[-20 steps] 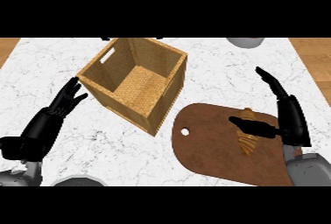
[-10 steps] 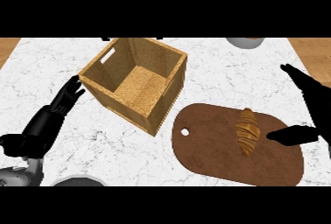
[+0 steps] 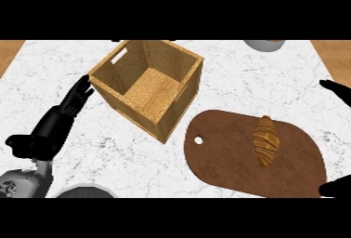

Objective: Pick the croissant from the cutting board and place it in the basket

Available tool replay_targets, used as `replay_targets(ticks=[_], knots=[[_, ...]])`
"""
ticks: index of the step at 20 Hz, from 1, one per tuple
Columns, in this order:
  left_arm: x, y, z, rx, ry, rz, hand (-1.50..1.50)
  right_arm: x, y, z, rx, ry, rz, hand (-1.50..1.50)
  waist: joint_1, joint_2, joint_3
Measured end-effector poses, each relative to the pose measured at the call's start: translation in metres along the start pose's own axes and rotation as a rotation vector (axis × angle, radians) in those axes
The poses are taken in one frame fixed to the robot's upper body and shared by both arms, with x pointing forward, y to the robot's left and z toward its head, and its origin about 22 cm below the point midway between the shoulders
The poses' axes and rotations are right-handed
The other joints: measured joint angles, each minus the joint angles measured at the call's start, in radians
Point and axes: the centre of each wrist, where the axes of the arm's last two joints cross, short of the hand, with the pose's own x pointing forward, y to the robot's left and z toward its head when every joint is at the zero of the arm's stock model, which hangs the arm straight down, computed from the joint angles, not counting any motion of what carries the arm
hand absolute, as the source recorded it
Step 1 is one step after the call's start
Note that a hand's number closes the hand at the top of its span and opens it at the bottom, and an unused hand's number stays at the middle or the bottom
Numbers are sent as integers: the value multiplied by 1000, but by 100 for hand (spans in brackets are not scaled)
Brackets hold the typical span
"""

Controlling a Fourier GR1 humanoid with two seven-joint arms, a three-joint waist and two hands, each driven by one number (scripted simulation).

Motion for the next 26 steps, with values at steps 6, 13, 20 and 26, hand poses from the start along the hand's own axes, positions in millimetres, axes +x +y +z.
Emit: replay_targets(ticks=[6,13,20,26], knots=[[-3,-7,1,-9,-8,-1,0,-6,-11,24,-11,-1,-21,-150,14,4,2],[-3,-4,-5,-18,-11,0,0,-26,14,16,-34,42,-70,-150,22,7,3],[-2,-6,-6,-25,-9,9,0,-46,56,-9,-72,61,-105,-150,26,8,3],[-5,-7,-8,-22,-6,6,0,-61,85,-31,-100,65,-85,-150,27,8,3]])
